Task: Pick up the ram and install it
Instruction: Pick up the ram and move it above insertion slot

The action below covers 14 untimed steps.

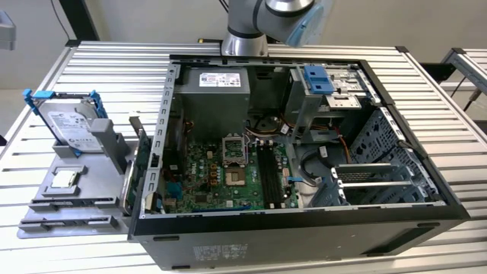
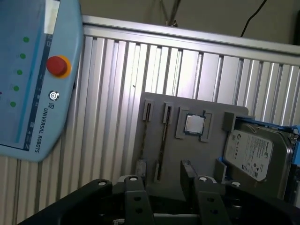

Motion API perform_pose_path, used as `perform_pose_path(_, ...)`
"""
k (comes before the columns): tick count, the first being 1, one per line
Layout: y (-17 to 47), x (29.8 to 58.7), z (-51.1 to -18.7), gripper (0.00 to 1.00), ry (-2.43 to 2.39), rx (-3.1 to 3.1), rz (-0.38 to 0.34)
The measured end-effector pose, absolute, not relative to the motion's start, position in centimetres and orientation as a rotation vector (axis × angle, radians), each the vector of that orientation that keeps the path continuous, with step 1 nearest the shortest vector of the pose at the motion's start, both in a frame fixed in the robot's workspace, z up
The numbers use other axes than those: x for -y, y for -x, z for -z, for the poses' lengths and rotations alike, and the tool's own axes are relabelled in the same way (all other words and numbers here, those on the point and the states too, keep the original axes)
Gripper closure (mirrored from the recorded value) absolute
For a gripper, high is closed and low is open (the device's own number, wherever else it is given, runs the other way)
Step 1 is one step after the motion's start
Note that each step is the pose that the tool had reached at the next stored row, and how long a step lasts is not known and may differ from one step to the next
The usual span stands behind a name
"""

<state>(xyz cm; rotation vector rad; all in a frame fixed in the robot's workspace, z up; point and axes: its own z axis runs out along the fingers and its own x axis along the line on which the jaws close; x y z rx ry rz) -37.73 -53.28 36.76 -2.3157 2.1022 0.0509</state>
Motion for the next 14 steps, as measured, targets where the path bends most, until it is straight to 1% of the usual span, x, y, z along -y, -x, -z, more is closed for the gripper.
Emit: perform_pose_path(14, 37.7, 53.3, -34.3, 0.00, 2.278, -2.143, -0.052)
